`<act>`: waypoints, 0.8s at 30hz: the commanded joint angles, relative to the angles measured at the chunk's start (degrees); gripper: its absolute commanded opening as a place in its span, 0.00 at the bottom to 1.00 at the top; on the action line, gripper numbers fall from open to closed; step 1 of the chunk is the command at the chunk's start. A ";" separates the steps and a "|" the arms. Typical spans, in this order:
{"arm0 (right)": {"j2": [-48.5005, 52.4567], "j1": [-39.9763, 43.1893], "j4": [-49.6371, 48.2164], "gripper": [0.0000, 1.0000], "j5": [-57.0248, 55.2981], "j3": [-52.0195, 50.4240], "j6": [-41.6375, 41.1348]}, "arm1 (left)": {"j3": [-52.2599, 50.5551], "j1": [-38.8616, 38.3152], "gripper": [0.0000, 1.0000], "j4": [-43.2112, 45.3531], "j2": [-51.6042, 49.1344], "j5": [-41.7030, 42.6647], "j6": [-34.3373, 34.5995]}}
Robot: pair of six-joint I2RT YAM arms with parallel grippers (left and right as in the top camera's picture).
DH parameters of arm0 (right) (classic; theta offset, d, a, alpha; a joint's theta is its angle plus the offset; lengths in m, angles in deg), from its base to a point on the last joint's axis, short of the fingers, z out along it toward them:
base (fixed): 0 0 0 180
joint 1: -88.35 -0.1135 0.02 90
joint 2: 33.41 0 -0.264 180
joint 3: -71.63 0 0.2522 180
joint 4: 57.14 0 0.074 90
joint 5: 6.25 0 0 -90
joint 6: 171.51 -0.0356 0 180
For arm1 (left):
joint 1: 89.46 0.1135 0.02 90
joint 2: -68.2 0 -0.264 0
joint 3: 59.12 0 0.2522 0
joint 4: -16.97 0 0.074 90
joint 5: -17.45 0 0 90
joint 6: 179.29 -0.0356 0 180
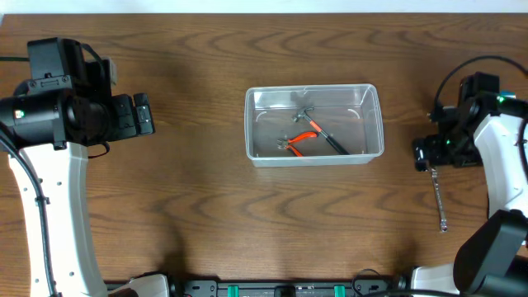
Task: Pack container
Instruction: 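Move the right gripper right and down over the silver wrench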
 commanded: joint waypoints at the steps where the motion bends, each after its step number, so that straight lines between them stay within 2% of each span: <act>1: -0.20 1.64 -1.75 0.99 -0.79 -2.97 -0.63 | 1.01 0.26 0.98 -0.07 -0.17 -0.44 0.04; 7: -0.20 4.09 -8.98 0.99 -0.50 -9.46 -2.29 | 1.01 0.26 0.98 -0.07 -0.17 -0.44 0.07; 14: -0.20 5.05 -15.21 0.99 -0.61 -16.02 1.60 | 1.01 0.26 0.98 -0.09 -0.17 -0.44 0.04; 24: -0.20 6.62 -19.26 0.99 -0.09 -17.16 1.99 | 1.01 0.26 0.98 -0.31 -0.17 -0.44 0.04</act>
